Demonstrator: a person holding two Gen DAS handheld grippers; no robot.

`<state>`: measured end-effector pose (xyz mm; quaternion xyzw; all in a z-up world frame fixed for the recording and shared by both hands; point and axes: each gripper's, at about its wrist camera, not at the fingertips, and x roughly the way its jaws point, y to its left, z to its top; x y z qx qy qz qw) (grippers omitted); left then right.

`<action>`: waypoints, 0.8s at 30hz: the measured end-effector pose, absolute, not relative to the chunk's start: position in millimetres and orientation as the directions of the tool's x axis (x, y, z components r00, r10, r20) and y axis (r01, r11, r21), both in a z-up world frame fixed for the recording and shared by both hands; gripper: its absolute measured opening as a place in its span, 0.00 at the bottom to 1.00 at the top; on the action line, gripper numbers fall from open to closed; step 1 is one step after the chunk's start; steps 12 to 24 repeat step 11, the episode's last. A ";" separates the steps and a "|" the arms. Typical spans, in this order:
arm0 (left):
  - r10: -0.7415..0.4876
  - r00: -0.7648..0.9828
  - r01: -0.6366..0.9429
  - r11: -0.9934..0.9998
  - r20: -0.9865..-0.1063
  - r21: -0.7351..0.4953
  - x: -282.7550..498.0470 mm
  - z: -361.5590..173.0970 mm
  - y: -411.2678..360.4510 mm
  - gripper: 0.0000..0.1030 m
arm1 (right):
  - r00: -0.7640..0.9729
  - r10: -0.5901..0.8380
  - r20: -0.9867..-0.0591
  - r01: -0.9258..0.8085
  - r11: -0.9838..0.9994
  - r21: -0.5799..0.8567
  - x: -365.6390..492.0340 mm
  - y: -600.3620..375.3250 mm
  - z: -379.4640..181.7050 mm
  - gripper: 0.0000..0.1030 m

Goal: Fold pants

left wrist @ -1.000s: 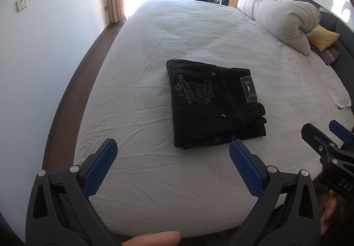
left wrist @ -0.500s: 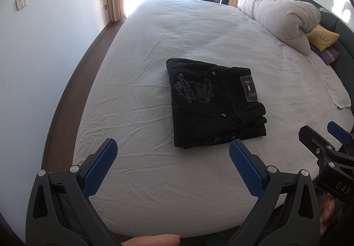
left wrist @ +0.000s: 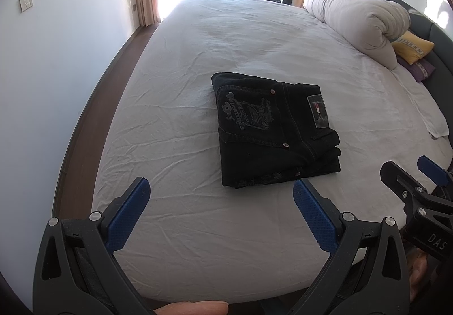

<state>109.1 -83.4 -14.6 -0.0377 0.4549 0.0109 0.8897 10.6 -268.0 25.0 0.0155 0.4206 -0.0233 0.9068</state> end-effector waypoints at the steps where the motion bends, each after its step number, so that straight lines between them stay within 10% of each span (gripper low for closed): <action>1: -0.015 0.585 -0.055 0.997 -0.811 -0.057 108.6 -15.0 -83.7 1.00 | 0.645 -0.029 -0.763 0.055 0.998 0.009 10.7 -268.0 25.2 1.00; 24: -0.013 0.580 -0.062 0.996 -0.815 -0.060 110.2 -16.0 -81.2 1.00 | 0.638 -0.026 -0.770 0.057 0.998 0.014 6.7 -268.6 17.5 1.00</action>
